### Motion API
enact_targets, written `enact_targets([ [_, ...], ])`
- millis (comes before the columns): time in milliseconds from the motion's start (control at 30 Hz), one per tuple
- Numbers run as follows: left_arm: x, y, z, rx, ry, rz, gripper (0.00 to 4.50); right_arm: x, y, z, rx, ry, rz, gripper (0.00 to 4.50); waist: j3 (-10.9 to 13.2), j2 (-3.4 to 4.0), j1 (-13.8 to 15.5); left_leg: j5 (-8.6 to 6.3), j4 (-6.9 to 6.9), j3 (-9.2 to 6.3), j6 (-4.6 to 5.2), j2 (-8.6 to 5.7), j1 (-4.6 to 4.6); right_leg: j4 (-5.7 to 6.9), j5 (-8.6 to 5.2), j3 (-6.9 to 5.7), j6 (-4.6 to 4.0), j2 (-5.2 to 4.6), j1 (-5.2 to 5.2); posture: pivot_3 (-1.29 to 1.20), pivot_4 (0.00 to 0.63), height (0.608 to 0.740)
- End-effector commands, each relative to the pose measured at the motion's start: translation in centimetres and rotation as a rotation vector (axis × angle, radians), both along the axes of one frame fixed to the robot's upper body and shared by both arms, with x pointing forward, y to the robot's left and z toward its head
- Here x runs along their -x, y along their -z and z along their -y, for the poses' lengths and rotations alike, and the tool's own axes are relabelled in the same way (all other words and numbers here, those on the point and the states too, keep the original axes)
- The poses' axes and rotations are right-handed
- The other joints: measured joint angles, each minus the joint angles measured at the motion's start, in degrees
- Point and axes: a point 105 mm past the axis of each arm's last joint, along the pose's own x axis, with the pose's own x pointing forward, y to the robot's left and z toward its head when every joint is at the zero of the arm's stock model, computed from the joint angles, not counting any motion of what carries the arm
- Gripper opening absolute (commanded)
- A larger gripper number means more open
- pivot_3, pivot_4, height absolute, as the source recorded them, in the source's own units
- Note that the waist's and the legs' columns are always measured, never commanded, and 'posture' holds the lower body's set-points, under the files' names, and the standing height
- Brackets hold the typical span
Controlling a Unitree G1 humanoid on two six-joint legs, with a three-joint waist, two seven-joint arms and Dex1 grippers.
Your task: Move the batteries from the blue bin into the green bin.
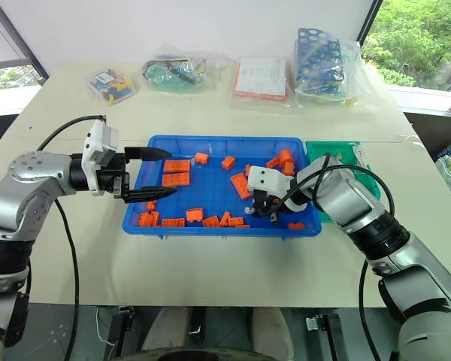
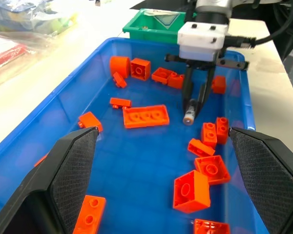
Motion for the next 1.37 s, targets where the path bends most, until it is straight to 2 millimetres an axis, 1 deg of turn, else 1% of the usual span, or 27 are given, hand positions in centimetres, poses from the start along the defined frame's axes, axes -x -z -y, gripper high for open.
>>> enact_targets([
  [33,0.0,-0.8,0.3,0.003,0.019,0.046,4.5,-1.1,-5.9,0.9,-0.136,0.124,0.141,0.06,0.0,0.0,0.0,0.0,0.0,0.0,0.0,0.01,0.0,0.0,0.0,0.0,0.0,0.0,0.0,0.0,0.15,0.739],
  [100,0.0,-0.8,0.3,0.005,0.021,0.043,4.5,-2.0,-8.4,3.0,-0.192,0.252,0.203,0.06,0.0,0.0,0.0,0.0,-0.01,0.0,0.0,0.03,0.0,-0.01,0.0,0.0,0.0,-0.01,0.0,0.0,0.15,0.739],
  [133,0.1,-0.7,0.3,0.005,0.022,0.04,4.5,-2.3,-9.3,4.5,-0.203,0.322,0.233,0.06,0.0,0.0,0.1,0.0,-0.01,0.01,0.0,0.02,0.0,0.0,0.0,0.0,0.0,-0.02,0.0,0.0,0.15,0.739],
  [200,0.2,-0.5,0.2,0.003,0.024,0.034,4.5,-2.3,-10.2,7.5,-0.197,0.441,0.269,0.06,0.0,0.0,0.5,0.0,-0.02,-0.02,0.0,0.01,-0.02,-0.03,0.0,-0.03,-0.01,-0.06,0.01,0.0,0.15,0.739],
  [233,0.2,-0.4,0.1,0.001,0.024,0.032,4.5,-2.1,-10.3,8.8,-0.191,0.489,0.273,0.06,0.0,0.0,0.6,0.0,-0.05,-0.02,0.0,0.0,-0.03,-0.06,-0.01,-0.03,-0.01,-0.1,0.01,0.0,0.15,0.739],
  [300,0.1,-0.3,-0.1,-0.006,0.018,0.033,4.5,-1.7,-10.3,10.5,-0.196,0.565,0.261,0.06,0.0,-0.01,0.6,-0.01,-0.06,0.03,0.01,-0.02,-0.03,-0.12,-0.01,-0.01,-0.01,-0.13,0.02,0.0,0.15,0.739],
  [400,-0.8,-0.8,-1.0,0.003,-0.021,0.048,4.5,-0.8,-9.1,13.0,-0.15,0.655,0.256,0.06,0.0,-0.01,0.2,-0.01,-0.05,0.05,0.01,-0.02,-0.01,-0.1,0.0,0.01,-0.01,-0.12,0.02,0.0,0.15,0.739],
  [467,-1.1,-1.2,-1.3,0.006,-0.027,0.055,4.5,-0.7,-8.4,14.3,-0.136,0.717,0.264,0.06,0.0,0.0,0.0,-0.01,-0.05,0.03,0.01,-0.04,-0.01,-0.07,0.0,0.01,-0.01,-0.08,0.02,0.0,0.15,0.739],
  [600,-1.4,-1.6,-1.6,0.0,-0.025,0.065,4.5,-0.7,-7.4,15.0,-0.201,0.794,0.214,2.02,0.0,0.01,-0.3,-0.01,-0.06,0.08,0.02,-0.08,0.0,-0.03,0.0,0.06,0.0,-0.04,-0.03,0.0,0.15,0.739],
  [700,-1.5,-1.9,-1.8,0.002,-0.028,0.069,4.5,-0.9,-7.7,15.5,-0.212,0.81,0.256,3.41,0.0,0.02,-0.2,-0.01,-0.07,0.05,0.01,-0.05,0.0,-0.03,0.0,0.06,0.0,0.01,-0.03,0.0,0.15,0.739],
  [833,-1.5,-2.0,-2.3,0.002,-0.032,0.061,4.5,-0.4,-9.5,15.5,-0.267,0.721,0.356,3.41,0.0,0.02,-0.1,-0.01,-0.06,0.07,0.01,-0.07,-0.02,-0.04,0.0,0.06,0.01,-0.01,-0.03,0.0,0.15,0.739],
  [933,-1.1,-2.3,-3.4,0.005,-0.04,0.03,4.5,2.1,-10.3,16.3,-0.292,0.545,0.374,3.41,0.0,0.0,0.3,-0.01,-0.06,0.03,0.01,-0.08,-0.04,-0.08,-0.01,0.03,0.02,0.0,0.0,0.0,0.15,0.739],
  [1000,-0.8,-2.5,-4.3,-0.009,-0.045,0.017,4.5,3.4,-10.2,17.3,-0.276,0.49,0.358,3.41,0.0,0.01,0.2,-0.02,-0.07,0.05,0.03,-0.08,-0.04,-0.13,-0.01,0.03,0.04,-0.01,0.01,0.0,0.15,0.739],
  [1033,-0.7,-2.5,-4.9,-0.02,-0.056,0.017,4.5,3.8,-10.0,18.1,-0.263,0.481,0.346,3.41,0.0,0.01,0.0,-0.02,-0.06,0.05,0.03,-0.08,-0.05,-0.13,-0.01,0.03,0.04,-0.01,0.02,0.0,0.15,0.739],
  [1067,-0.7,-2.6,-5.6,-0.032,-0.076,0.019,4.5,4.3,-9.6,19.0,-0.232,0.459,0.337,3.41,0.0,0.0,0.0,-0.01,-0.04,0.06,0.03,-0.08,-0.02,-0.12,-0.01,0.03,0.04,-0.01,0.04,0.0,0.15,0.739],
  [1133,-0.6,-2.8,-6.8,-0.051,-0.107,0.023,4.5,5.1,-9.0,20.0,-0.185,0.412,0.315,3.41,0.0,0.01,-0.2,-0.01,-0.05,0.08,0.03,-0.07,0.1,-0.12,-0.01,0.03,0.03,-0.01,0.13,0.0,0.15,0.739],
  [1167,-0.5,-2.9,-7.2,-0.056,-0.121,0.025,4.5,5.1,-8.9,20.3,-0.178,0.405,0.313,3.41,0.0,0.01,-0.3,-0.01,-0.05,0.09,0.03,-0.06,0.13,-0.11,-0.02,0.03,0.02,0.0,0.14,0.0,0.15,0.739],
  [1267,-0.5,-3.0,-8.4,-0.072,-0.162,0.029,4.5,4.3,-9.1,20.8,-0.2,0.408,0.338,3.41,0.0,0.02,-0.6,-0.01,-0.05,0.12,0.03,0.0,0.17,-0.09,-0.02,0.07,0.02,0.05,0.14,0.0,0.15,0.739],
  [1367,-0.1,-2.3,-9.2,-0.121,-0.176,0.031,4.5,3.8,-8.7,21.0,-0.203,0.402,0.339,3.41,0.0,0.05,-0.6,-0.01,-0.06,0.14,0.02,0.02,0.18,-0.05,-0.02,0.1,0.02,0.06,0.11,0.0,0.15,0.739],
])
